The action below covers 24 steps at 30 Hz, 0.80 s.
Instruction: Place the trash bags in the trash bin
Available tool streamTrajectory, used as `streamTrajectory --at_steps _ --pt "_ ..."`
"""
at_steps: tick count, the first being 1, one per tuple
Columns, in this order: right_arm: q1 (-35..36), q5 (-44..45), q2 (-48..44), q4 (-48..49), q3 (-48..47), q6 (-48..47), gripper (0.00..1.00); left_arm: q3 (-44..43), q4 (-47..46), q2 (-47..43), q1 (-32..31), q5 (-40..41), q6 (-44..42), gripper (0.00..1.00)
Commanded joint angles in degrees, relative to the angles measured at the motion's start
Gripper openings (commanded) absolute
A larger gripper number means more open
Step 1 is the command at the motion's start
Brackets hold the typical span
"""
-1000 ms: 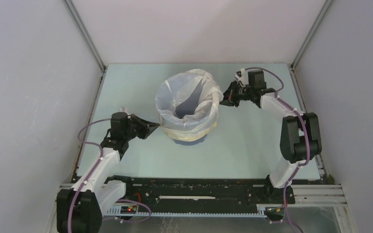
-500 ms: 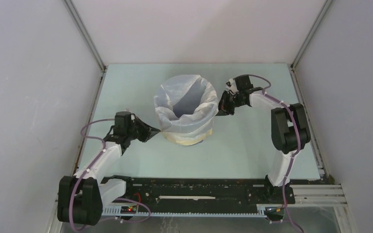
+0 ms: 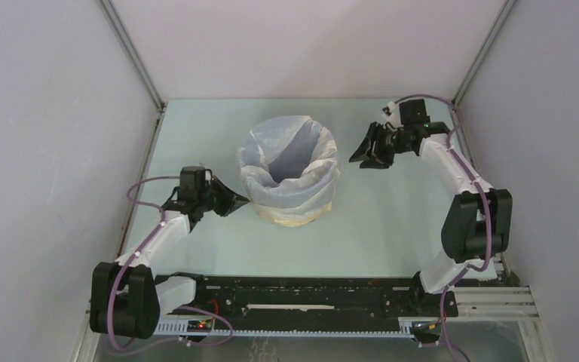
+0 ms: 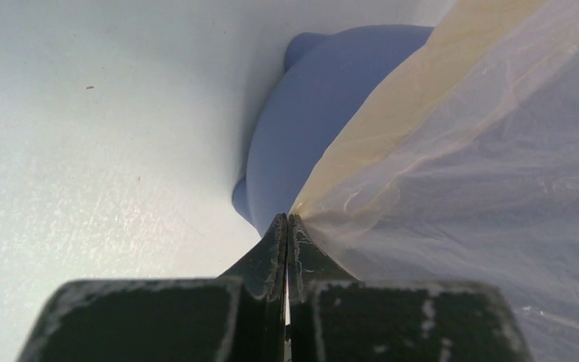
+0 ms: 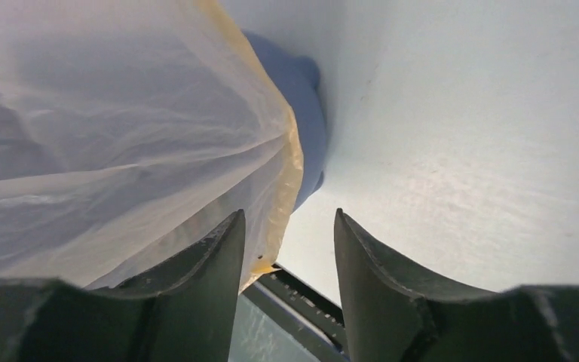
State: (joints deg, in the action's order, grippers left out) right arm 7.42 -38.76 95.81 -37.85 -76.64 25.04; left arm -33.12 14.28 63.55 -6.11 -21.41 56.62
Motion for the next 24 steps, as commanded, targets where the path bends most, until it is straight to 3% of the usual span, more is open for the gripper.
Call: streamTrajectory --at_steps 1,8,13,19,24 --pt "0.06 13.42 -4.31 -14.26 -10.96 -8.22 0.59 -3.09 0.04 2.19 -1.67 -0.92 -1.95 0.0" --pt "9.87 24.74 -11.78 -17.61 -22.6 -10.18 0.69 -4.77 -3.32 6.36 -9.5 -0.35 1.65 0.02" --pt "19.3 24.44 -14.06 -13.08 -22.62 -9.15 0.72 -7.26 -5.5 9.62 -15.1 -0.01 4.2 0.07" --pt "27.82 29.55 -11.91 -13.45 -22.01 -11.85 0.67 -6.69 -3.63 6.86 -15.78 -1.8 2.57 0.28" --pt "26.88 26.18 -16.13 -12.36 -17.78 -10.81 0.68 -5.53 2.62 -0.6 -13.31 -0.48 -2.23 0.52"
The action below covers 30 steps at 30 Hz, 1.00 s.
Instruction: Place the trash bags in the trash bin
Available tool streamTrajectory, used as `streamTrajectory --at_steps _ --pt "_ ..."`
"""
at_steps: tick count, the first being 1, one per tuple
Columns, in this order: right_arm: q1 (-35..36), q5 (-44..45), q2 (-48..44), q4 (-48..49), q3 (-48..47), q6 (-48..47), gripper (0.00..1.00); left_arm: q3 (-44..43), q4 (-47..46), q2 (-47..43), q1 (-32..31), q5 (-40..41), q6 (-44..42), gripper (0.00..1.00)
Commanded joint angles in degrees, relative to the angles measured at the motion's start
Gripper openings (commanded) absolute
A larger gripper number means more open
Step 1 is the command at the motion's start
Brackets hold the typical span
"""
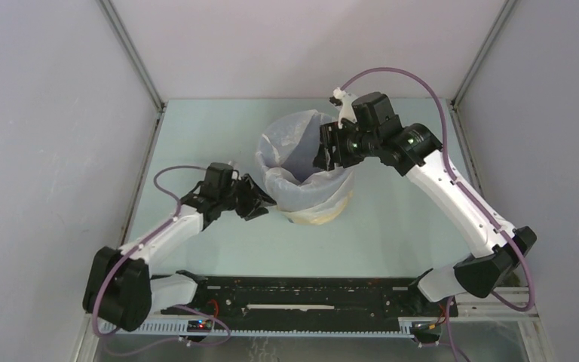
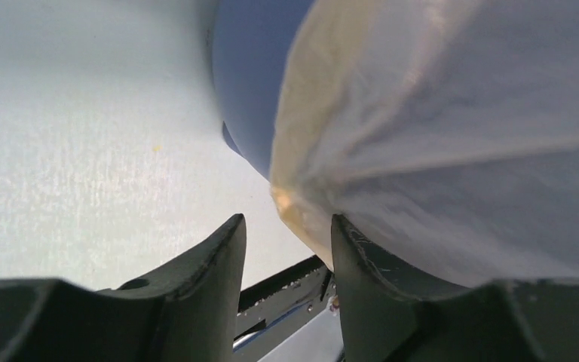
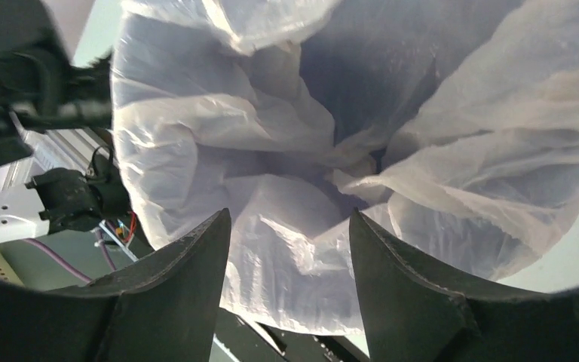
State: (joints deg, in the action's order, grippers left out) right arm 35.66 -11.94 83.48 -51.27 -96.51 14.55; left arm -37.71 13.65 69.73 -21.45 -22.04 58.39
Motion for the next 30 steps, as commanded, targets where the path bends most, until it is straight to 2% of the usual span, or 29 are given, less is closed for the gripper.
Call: streamTrajectory --at_steps 1,6,9,14,17,20,25,30 --pt "-2.14 -2.59 -4.98 1.82 3.04 0.52 0.69 -0.64 4.44 -9.28 3.61 0.37 -4.66 0.55" --pt "-4.92 -7.43 -8.29 4.86 6.07 3.03 0.71 -0.2 8.15 -19.27 12.76 1.78 -6.49 0.68" --pt "-8.18 -12.62 -10.67 6.4 7.41 6.48 0.73 -1.54 5.86 -20.63 16.43 1.31 -5.34 0.74" --pt "-20.57 -23.97 -19.78 9.69 17.31 14.38 0.76 -3.97 -3.44 -13.51 16.86 -1.61 1.41 0.83" --pt "-25.27 -25.81 -24.13 5.98 22.64 11.79 0.76 -5.54 -8.56 -8.41 17.14 -2.66 3.81 0.85" --pt "-28.77 -27.79 -27.19 4.0 29.7 9.06 0.75 -9.28 -9.87 -0.22 18.19 -5.52 4.35 0.89" --pt "-31.01 -34.48 -28.65 14.27 43.77 12.38 0.74 -12.46 -19.28 9.07 18.82 -10.01 11.76 0.9" --pt "-32.18 -45.13 -23.69 36.5 55.09 23.19 0.68 -15.43 -20.72 15.48 17.64 -11.96 12.93 0.84"
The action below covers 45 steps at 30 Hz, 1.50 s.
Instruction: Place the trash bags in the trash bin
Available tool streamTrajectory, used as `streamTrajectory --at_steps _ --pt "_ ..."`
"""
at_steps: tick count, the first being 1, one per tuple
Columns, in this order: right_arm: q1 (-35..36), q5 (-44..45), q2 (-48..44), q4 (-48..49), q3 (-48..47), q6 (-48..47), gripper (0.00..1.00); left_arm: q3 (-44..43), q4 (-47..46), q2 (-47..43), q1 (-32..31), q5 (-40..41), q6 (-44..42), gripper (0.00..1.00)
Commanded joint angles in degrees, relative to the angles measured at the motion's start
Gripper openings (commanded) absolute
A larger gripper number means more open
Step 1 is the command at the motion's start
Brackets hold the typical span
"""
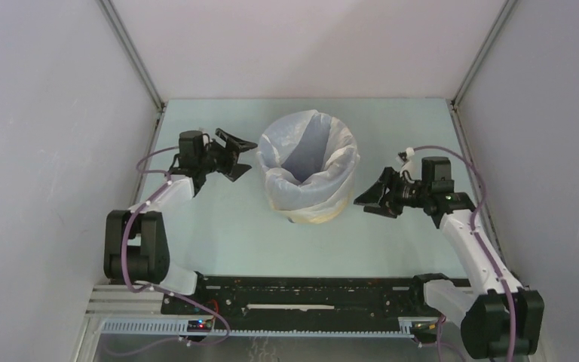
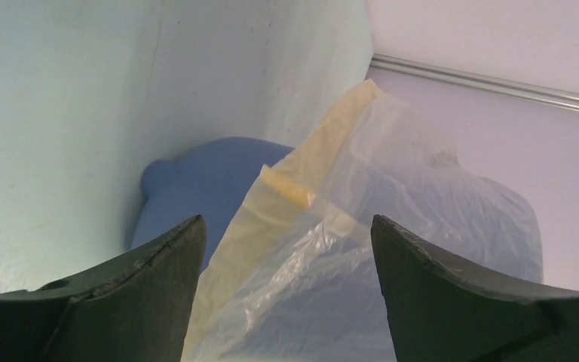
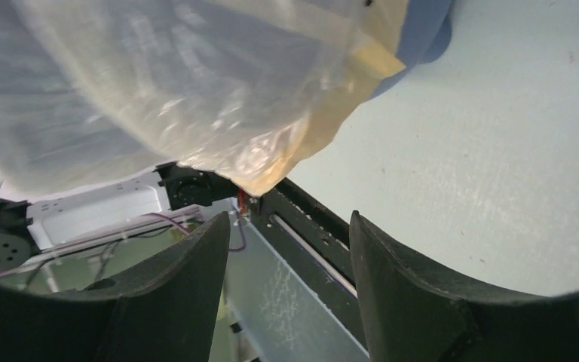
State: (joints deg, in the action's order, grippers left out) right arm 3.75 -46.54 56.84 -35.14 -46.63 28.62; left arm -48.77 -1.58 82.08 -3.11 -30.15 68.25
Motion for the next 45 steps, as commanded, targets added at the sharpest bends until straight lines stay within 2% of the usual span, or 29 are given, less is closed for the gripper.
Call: streamTrajectory --at_steps 1,6,9,11,13,17,22,25,28,31,35,41,45 --pt "0.62 -11.4 4.24 24.45 6.17 11.03 0.68 -4.42 -5.75 3.92 -1.22 -4.06 3.11 0.82" --pt "3.28 -10.86 11.27 33.7 7.6 14.43 0.7 -2.82 -6.97 7.17 -3.53 -4.39 2.95 0.61" --pt "3.69 -11.28 14.87 42.83 9.46 19.13 0.69 -1.33 -8.77 7.85 -4.64 -4.31 3.4 0.48" --pt "4.17 -11.45 17.52 49.03 10.13 21.97 0.63 -0.87 -9.06 8.44 -5.58 -4.14 3.38 0.39" --pt "4.33 -10.22 20.23 49.92 10.16 22.62 0.55 -0.5 -9.3 9.11 -6.69 -3.77 3.25 0.32" --pt "4.21 -7.2 24.72 48.58 10.16 20.39 0.41 0.49 -9.72 10.43 -8.71 -3.05 3.37 0.24" --pt "4.61 -5.05 31.46 53.6 9.56 22.25 0.38 2.43 -10.92 10.66 -10.74 -1.81 4.12 0.22" --pt "3.28 -2.76 32.22 45.63 7.88 18.29 0.4 3.59 -11.09 10.31 -10.77 -1.73 3.81 0.22" --pt "2.18 1.34 28.5 31.01 4.57 9.55 0.43 4.2 -10.5 10.08 -10.77 -2.08 2.86 0.22" --pt "2.07 7.95 22.28 13.35 -1.56 0.98 0.5 4.9 -10.03 9.7 -10.77 -2.24 2.3 0.22" --pt "1.93 19.32 15.46 -2.04 -12.03 -4.86 0.64 5.66 -9.65 9.05 -10.9 -2.61 1.82 0.22" --pt "2.76 30.8 12.78 -13.75 -29.31 -8.63 0.7 6.14 -9.02 8.71 -13.27 -2.92 1.7 0.22" --pt "10.27 38.6 15.69 -16.87 -42.05 -12.15 0.7 6.74 -8.96 8.01 -15.33 -2.08 1.96 0.22"
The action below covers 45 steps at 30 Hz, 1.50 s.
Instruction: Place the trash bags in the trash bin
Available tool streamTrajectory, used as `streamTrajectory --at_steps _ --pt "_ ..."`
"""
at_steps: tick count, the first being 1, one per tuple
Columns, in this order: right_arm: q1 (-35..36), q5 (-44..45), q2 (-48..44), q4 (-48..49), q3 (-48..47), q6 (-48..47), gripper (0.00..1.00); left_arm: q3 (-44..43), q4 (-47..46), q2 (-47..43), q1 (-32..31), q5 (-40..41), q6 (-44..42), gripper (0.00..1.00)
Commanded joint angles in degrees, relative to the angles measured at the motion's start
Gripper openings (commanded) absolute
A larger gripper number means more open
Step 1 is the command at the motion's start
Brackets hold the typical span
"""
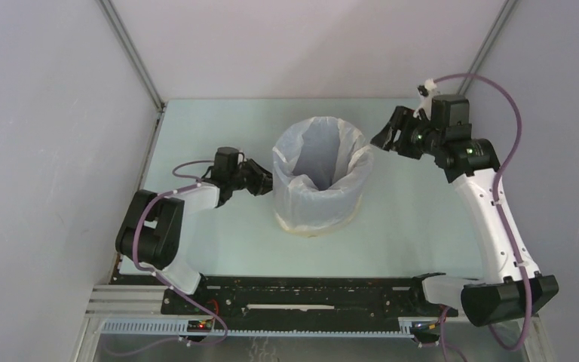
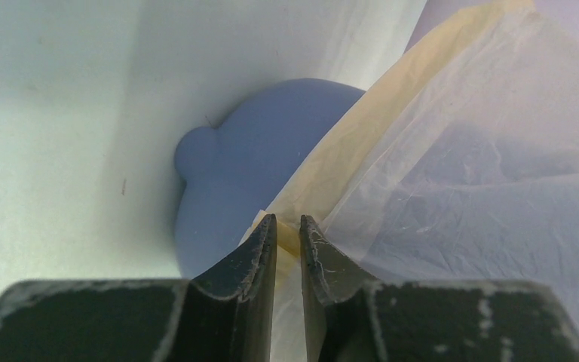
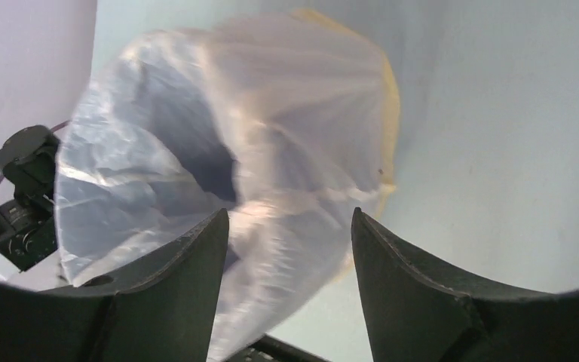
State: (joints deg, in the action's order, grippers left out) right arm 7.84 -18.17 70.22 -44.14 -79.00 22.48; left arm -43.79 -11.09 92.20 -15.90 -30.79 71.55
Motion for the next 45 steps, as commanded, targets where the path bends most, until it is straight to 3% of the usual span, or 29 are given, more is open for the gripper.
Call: streamTrajectory --at_steps 1,6,12,17,27,30,34,40,45 --pt "8.86 11.27 3.55 -8.06 -12.46 -7.24 0.69 1.94 0.55 -2.38 -2.75 -1.32 -1.28 0.22" --pt "22.18 14.11 12.53 -9.51 -21.94 -11.59 0.65 2.43 1.67 -3.79 -2.83 -1.43 -2.15 0.26" --pt "29.44 15.73 21.36 -8.77 -21.7 -11.56 0.5 2.54 5.85 -8.49 -2.75 -0.13 -5.08 0.36" --pt "31.62 20.58 27.4 -5.45 -16.84 -11.71 0.39 0.07 14.89 -12.36 -2.66 1.76 -10.44 0.46" --pt "33.21 24.05 31.53 5.2 -4.9 -10.05 0.38 -3.23 24.95 -18.38 -1.78 6.7 -17.47 0.65" --pt "33.21 23.12 34.51 6.01 -5.0 -8.54 0.33 -3.23 26.24 -20.02 -1.7 7.67 -18.33 0.69" --pt "33.49 21.63 37.3 9.07 -4.01 -6.38 0.28 -3.19 27.38 -21.44 -1.61 8.22 -19.1 0.71" --pt "33.47 18.78 39.88 11.45 -2.43 -5.69 0.28 -3.56 28.63 -24.2 -1.59 9.33 -19.69 0.72" --pt "33.34 16.22 36.77 9.95 -1.18 -4.68 0.29 -5.11 28.45 -24.43 -1.68 7.59 -19.25 0.73"
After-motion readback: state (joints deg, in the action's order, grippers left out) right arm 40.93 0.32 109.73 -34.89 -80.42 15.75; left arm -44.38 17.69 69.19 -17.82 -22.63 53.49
